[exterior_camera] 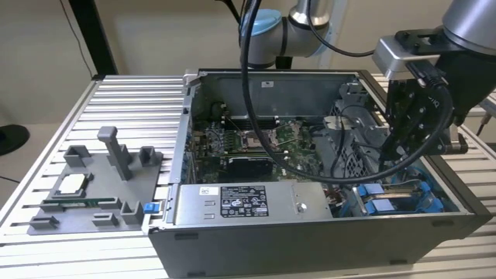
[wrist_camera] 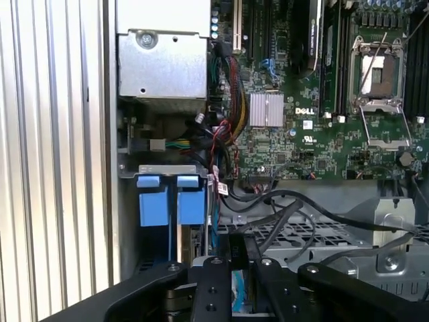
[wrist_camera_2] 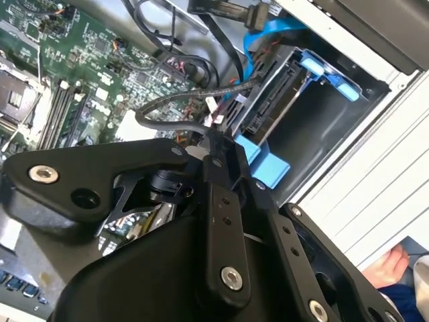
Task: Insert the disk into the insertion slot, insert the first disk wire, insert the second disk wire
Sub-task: 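Insert the first disk wire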
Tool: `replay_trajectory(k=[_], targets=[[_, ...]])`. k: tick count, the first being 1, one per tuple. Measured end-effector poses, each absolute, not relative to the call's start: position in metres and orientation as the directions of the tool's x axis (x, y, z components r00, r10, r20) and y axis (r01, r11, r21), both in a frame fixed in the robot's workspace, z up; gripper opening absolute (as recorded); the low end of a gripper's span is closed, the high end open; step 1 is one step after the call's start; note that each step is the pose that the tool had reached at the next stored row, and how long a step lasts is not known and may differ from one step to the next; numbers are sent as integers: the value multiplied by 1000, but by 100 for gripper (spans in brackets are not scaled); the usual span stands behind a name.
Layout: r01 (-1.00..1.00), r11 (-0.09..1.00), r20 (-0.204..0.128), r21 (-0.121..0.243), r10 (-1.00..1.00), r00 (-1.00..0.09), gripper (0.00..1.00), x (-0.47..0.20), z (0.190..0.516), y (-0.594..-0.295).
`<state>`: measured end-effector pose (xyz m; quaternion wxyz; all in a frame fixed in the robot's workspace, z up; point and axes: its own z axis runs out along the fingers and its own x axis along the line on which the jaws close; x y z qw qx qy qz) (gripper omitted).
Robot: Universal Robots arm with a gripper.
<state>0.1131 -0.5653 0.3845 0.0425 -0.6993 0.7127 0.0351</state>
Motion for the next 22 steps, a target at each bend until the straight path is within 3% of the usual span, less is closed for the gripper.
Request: replay_trajectory(k=[11, 22], targets=[[-1000, 22, -110, -5, -994, -22, 0, 114, 378, -601], [-1000, 23, -112, 12, -993, -24, 0, 147, 363, -604]])
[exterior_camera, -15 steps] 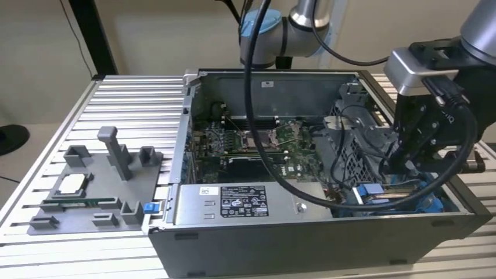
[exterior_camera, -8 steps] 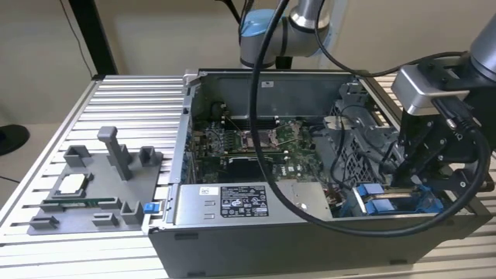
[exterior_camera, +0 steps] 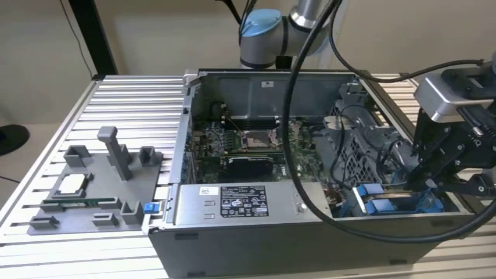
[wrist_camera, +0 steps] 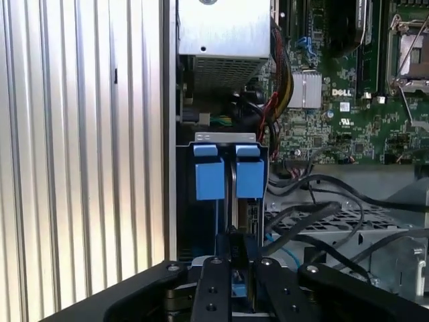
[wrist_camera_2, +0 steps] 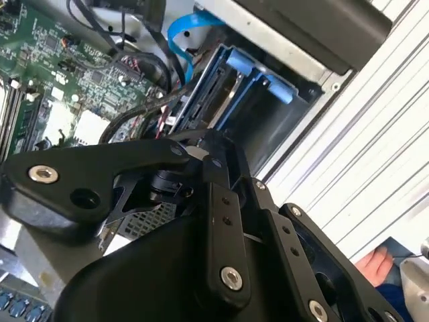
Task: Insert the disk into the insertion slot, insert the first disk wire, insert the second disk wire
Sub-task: 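Insert the first disk wire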
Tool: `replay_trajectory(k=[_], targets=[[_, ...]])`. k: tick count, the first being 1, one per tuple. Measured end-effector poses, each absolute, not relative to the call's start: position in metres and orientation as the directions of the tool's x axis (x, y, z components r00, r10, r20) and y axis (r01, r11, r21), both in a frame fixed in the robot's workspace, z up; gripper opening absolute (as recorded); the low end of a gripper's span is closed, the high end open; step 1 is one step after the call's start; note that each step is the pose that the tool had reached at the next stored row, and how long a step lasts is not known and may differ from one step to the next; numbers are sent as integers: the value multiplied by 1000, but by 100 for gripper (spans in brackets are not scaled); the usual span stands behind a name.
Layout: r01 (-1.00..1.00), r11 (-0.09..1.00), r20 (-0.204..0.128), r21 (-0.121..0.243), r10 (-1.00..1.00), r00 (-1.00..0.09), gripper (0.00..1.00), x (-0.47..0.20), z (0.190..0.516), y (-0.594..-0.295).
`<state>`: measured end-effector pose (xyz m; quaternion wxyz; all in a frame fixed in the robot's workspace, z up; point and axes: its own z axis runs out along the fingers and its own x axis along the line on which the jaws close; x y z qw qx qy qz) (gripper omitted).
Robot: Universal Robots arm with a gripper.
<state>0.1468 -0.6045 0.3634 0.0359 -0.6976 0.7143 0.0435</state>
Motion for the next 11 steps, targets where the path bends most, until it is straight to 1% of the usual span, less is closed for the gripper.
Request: replay_trajectory(k=[5, 11], targets=[[-1000, 23, -112, 21, -993, -25, 0, 160, 358, -602], [-1000, 23, -125, 21, -992, -25, 0, 160, 350, -589]])
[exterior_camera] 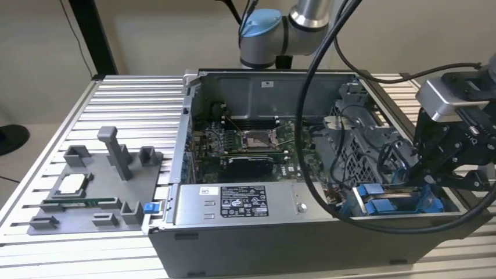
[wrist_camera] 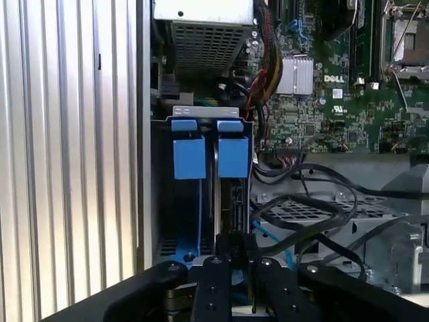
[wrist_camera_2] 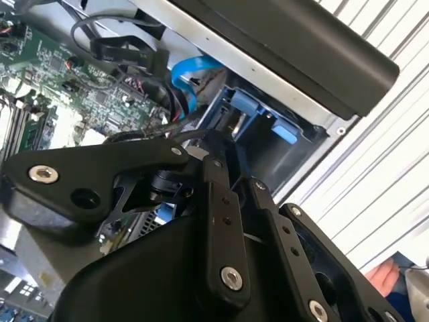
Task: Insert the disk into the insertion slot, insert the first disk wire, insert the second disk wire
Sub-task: 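Insert the first disk wire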
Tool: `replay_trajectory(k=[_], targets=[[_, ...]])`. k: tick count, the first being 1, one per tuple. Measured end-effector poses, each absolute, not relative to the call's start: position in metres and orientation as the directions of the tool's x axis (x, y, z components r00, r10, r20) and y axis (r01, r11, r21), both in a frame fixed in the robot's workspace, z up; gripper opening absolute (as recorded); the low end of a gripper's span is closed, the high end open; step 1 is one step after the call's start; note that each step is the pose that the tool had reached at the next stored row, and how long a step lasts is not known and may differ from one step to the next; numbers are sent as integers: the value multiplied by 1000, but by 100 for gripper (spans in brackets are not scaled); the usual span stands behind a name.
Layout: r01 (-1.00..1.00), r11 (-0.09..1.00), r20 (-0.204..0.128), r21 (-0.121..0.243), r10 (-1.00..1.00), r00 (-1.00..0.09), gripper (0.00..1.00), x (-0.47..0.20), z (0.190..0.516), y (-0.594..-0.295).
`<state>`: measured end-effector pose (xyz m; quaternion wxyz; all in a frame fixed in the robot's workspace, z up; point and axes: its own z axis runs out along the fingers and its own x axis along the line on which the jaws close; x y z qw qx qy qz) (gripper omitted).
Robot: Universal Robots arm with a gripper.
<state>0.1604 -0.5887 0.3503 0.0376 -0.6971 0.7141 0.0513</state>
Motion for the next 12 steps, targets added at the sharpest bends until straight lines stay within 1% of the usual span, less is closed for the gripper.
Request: replay_trajectory(k=[12], targets=[[-1000, 13, -127, 22, -992, -15, 0, 165, 343, -584]])
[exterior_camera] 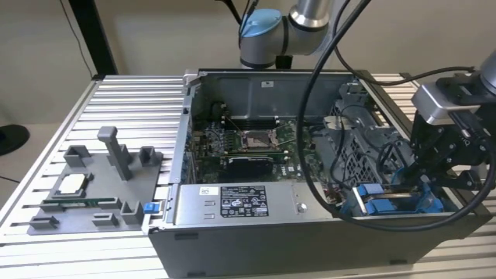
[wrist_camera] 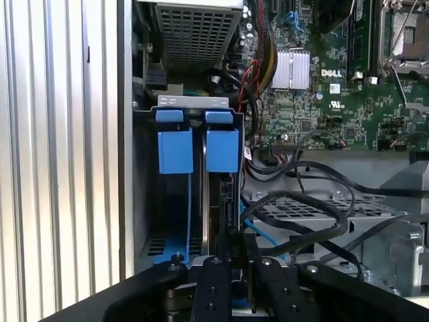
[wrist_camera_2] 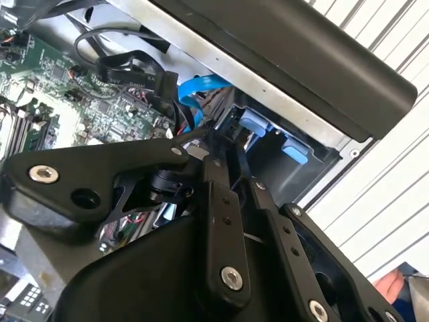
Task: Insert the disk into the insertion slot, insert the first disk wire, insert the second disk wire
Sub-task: 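Insert the first disk wire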
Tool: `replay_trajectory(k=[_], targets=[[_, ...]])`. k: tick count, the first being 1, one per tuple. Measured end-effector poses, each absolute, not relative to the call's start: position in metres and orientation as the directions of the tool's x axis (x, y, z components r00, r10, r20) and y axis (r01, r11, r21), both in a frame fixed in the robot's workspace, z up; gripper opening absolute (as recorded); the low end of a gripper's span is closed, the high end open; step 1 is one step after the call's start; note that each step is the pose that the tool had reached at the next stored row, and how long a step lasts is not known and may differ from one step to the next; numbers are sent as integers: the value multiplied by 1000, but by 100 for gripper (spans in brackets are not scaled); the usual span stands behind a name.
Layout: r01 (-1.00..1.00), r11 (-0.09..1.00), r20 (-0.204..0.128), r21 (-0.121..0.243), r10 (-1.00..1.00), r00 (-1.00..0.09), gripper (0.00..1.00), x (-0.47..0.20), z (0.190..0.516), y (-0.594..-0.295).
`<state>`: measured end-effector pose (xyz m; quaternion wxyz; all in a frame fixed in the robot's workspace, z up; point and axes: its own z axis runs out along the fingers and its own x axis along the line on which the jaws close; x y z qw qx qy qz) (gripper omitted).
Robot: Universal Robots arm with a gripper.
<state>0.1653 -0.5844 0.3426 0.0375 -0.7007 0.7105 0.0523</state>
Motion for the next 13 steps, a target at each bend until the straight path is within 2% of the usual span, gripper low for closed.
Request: replay_trajectory(k=[13], targets=[[-1000, 8, -126, 22, -992, -11, 0, 165, 340, -584]])
